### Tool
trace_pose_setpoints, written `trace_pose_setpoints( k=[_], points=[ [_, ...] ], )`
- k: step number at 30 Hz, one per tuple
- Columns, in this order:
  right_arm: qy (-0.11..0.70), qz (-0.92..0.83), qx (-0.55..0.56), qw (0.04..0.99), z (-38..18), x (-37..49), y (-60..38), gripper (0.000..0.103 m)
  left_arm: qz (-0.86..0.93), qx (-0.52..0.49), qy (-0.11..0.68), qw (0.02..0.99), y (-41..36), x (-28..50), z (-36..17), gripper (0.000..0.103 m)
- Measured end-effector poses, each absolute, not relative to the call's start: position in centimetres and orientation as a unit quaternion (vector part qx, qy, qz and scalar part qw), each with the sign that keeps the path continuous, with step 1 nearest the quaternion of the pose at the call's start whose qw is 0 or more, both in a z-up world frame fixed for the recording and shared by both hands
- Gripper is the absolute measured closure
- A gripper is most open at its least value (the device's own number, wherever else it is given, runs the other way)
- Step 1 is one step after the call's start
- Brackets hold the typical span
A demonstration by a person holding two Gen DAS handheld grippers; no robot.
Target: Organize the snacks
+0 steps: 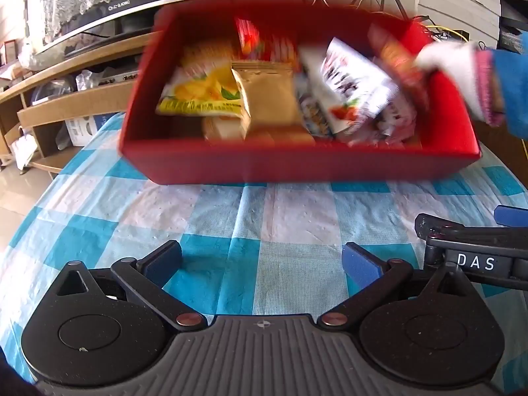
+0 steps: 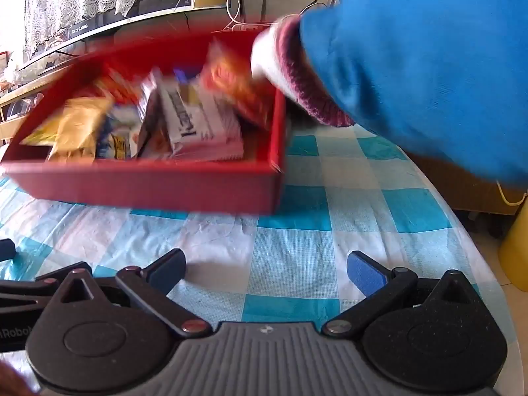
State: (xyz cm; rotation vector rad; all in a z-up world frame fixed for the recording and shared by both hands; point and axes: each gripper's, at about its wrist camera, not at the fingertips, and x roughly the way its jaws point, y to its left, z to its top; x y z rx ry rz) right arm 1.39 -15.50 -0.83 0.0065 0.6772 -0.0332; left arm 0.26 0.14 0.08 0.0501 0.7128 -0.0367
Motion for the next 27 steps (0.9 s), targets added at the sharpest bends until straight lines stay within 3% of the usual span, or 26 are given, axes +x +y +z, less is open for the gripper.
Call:
trace_pose_setpoints(
  k=[14,27],
  points=[
    [0.330,-0.015,0.006,0.944,-0.9,1.3,-15.7,0.000,-0.056,0.041,0.450,0.890,3.4,0.1,1.6,0.002],
    [0.330,-0.014,0.006,0.944,-0.9,1.3,-15.6,0.000,-0.056,0.014,0.467,0.882,5.1,-0.5,2.0,0.001]
  ],
)
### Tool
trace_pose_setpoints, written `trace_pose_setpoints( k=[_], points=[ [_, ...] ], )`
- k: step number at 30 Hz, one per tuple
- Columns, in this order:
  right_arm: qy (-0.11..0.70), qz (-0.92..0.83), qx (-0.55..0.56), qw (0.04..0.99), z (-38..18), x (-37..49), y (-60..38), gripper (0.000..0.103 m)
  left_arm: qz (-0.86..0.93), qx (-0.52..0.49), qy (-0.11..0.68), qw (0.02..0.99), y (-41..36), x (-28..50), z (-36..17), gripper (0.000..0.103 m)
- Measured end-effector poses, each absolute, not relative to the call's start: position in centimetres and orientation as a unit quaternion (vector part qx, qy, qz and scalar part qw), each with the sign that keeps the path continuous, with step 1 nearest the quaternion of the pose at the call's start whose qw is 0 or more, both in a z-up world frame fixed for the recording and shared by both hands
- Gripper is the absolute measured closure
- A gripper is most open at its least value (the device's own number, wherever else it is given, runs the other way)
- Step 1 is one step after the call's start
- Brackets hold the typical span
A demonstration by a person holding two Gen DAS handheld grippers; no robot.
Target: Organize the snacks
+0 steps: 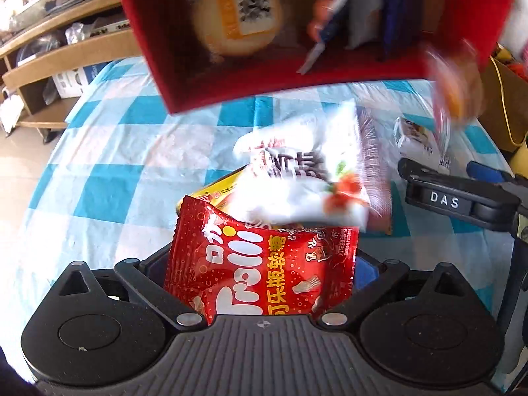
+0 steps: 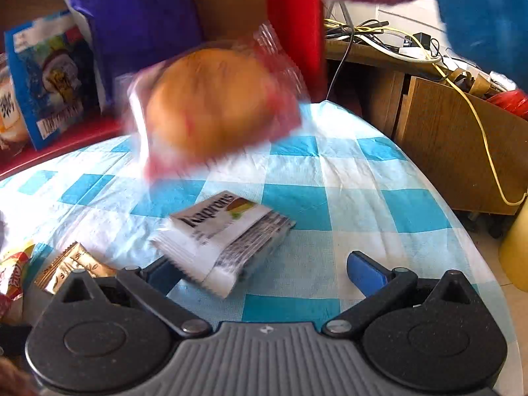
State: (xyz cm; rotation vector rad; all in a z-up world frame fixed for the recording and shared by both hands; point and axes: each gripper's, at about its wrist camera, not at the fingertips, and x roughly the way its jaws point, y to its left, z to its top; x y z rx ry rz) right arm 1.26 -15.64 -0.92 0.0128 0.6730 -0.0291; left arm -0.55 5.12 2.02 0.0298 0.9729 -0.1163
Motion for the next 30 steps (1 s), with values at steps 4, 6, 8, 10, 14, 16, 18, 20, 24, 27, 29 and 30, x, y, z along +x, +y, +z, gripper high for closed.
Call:
trace_pose_setpoints(
  k=[4,6,8,10,14,16,18,20,24,27,29,30],
  points=[
    [0.330,-0.014,0.006,0.944,-0.8,1.2,-15.7,0.000,-0.057,0.004,0.474,0.879,5.5,-0.3,2.1,0.002],
    [0.330,-0.014,0.006,0.944,-0.7,1.1,-15.7,0.000,-0.059,0.002,0.476,0.877,5.7,-0.2,2.1,0.002],
    [0.330,-0.014,0.005,0.944,-0.7,1.1,-15.6,0.000,-0.060,-0.002,0.478,0.876,5.8,-0.2,2.0,0.002],
    [0.331,-0.014,0.006,0.944,-0.8,1.2,-15.7,0.000,-0.059,-0.004,0.480,0.875,6.0,0.6,2.0,0.002],
    [0.331,-0.014,0.006,0.944,-0.8,1.3,-15.7,0.000,-0.063,-0.009,0.477,0.876,6.2,0.6,2.0,0.001],
    [0.331,-0.014,0.006,0.944,-0.8,1.3,-15.8,0.000,-0.067,-0.017,0.479,0.875,6.4,0.7,1.9,0.001],
    [0.331,-0.013,0.006,0.943,-0.8,1.4,-15.8,0.000,-0.072,-0.029,0.479,0.874,6.6,1.0,1.8,0.001],
    [0.331,-0.013,0.007,0.943,-0.8,1.5,-15.9,0.000,-0.080,-0.043,0.478,0.874,6.6,1.3,1.9,0.001],
    [0.332,-0.014,0.006,0.943,-0.8,1.9,-16.0,0.000,-0.092,-0.060,0.477,0.872,6.5,1.7,2.0,0.000],
    [0.333,-0.013,0.006,0.943,-0.8,2.1,-16.1,0.000,-0.100,-0.059,0.475,0.872,6.2,1.8,2.1,0.000],
    [0.333,-0.013,0.006,0.943,-0.7,2.2,-16.2,0.000,-0.102,-0.060,0.475,0.872,6.1,1.7,2.2,0.000],
    [0.332,-0.013,0.006,0.943,-0.9,1.8,-16.2,0.000,-0.104,-0.063,0.475,0.872,6.1,1.7,2.2,0.000]
  ],
)
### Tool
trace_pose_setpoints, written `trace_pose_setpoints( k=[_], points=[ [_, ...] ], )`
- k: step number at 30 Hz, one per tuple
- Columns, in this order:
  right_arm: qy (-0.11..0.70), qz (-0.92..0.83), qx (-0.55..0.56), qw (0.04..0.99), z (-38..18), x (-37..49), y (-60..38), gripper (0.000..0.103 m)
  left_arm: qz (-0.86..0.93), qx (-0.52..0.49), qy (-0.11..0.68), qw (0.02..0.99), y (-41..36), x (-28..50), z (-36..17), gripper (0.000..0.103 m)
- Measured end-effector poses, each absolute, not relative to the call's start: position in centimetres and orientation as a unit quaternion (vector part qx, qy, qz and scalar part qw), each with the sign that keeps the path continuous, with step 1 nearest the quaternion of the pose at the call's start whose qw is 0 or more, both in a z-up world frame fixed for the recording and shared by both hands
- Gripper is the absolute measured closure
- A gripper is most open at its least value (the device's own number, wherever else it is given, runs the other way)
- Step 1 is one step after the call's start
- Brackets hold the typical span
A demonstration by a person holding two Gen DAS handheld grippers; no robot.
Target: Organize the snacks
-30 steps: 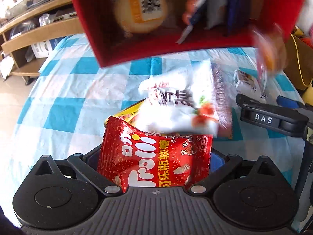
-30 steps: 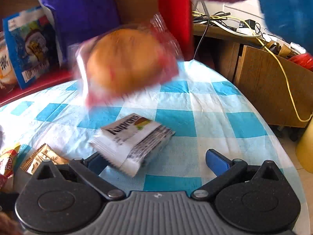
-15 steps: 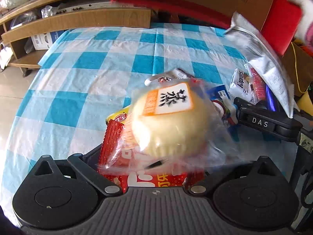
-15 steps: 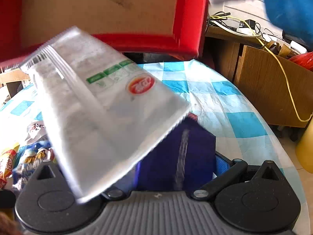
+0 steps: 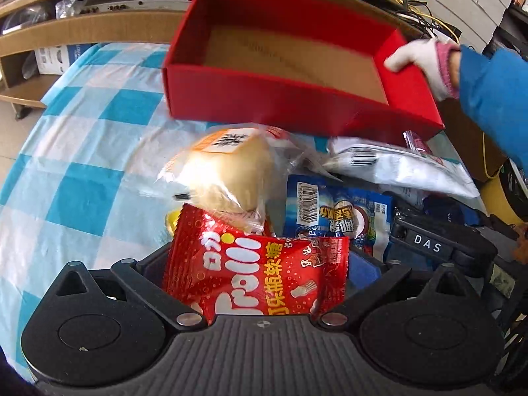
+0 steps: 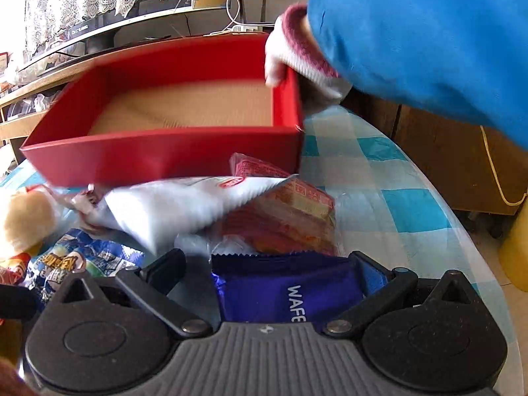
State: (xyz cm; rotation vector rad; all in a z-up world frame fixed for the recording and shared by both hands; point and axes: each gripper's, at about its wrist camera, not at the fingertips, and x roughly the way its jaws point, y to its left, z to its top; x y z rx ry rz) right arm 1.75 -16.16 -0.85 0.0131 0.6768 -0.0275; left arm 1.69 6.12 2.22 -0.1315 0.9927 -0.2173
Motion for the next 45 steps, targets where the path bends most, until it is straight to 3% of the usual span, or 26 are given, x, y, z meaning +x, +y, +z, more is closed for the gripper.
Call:
trace_pose_setpoints(
  k=[17,27,33,39,45],
  points=[
    [0.331,-0.012,0.005,0.943,-1.0,1.8,-16.2,0.000,-0.102,-0.056,0.458,0.881,5.2,-0.9,4.9,0.001],
    [0.331,-0.013,0.005,0.944,-1.0,1.8,-16.2,0.000,-0.082,0.000,0.389,0.918,2.0,-2.7,7.6,0.000],
    [0.334,-0.025,0.012,0.942,-0.9,2.0,-16.0,0.000,-0.106,0.032,0.392,0.913,0.2,-2.4,6.7,0.000],
    [0.390,-0.013,0.017,0.921,0.7,2.2,-16.9,0.000,-0.103,0.032,0.401,0.910,0.9,-2.3,6.6,0.000],
    [0.370,-0.010,0.028,0.929,5.0,-2.0,-17.9,0.000,-0.069,0.026,0.360,0.930,2.4,-3.3,9.1,0.000]
  ],
)
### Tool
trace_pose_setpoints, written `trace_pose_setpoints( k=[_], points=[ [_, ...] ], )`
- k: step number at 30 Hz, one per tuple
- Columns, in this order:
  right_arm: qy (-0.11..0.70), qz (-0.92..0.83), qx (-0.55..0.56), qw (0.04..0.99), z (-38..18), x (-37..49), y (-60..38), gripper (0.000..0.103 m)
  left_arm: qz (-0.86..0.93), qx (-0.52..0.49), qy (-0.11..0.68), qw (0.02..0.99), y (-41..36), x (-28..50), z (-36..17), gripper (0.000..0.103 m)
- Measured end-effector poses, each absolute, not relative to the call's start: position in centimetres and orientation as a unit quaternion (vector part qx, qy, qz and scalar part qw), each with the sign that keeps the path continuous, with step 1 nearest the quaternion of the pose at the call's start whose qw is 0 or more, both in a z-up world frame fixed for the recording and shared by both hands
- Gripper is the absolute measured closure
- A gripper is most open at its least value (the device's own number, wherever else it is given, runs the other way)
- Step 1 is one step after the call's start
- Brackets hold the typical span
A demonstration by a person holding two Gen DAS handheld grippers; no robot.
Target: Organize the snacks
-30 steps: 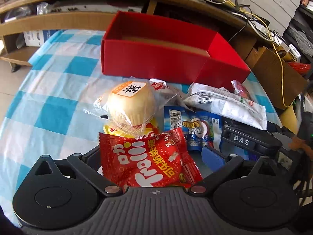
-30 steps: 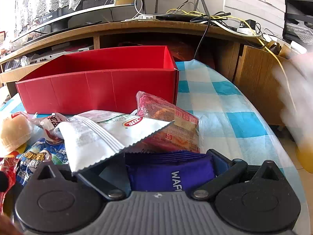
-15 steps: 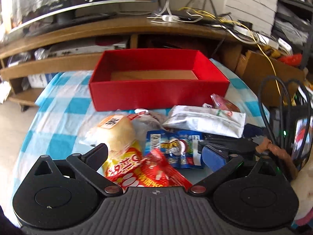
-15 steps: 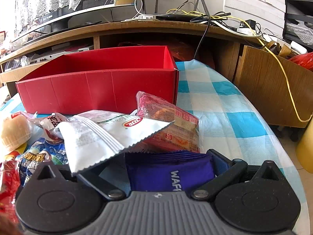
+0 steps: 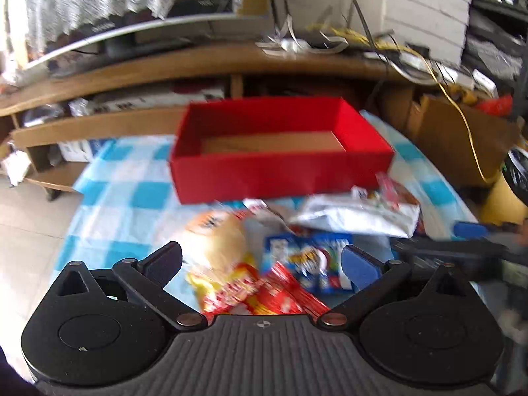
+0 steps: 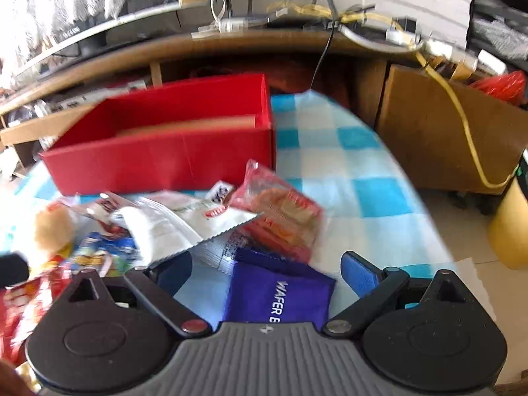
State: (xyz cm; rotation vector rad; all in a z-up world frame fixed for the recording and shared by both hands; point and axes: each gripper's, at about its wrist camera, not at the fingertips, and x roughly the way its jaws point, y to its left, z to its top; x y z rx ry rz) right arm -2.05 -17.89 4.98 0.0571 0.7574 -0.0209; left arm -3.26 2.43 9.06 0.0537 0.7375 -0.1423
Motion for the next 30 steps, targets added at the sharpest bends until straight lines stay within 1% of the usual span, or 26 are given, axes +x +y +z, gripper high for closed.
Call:
trace_pose_setpoints(
  k=[10,13,16,23,30],
  points=[
    [0.309,0.025,0.061,0.949,11.5,-7.9,-16.7,0.000,-0.040,0.016,0.299,0.953,4.2,-7.6,13.3,0.000],
    [0.295,0.026,0.041,0.954,12.4,-9.3,-15.6,0.000,-0.048,0.020,0.319,0.946,4.0,-7.5,13.4,0.000],
    [0.299,0.020,0.034,0.954,12.2,-9.6,-14.9,0.000,-0.050,0.023,0.343,0.938,4.0,-6.8,12.4,0.000],
    [0.354,0.006,0.021,0.935,9.9,-8.5,-14.4,0.000,-0.029,0.033,0.397,0.917,3.9,-6.0,9.2,0.000],
    [0.388,0.014,0.010,0.921,7.9,-7.9,-13.9,0.000,-0.023,0.031,0.420,0.907,3.9,-5.6,8.1,0.000]
  ],
)
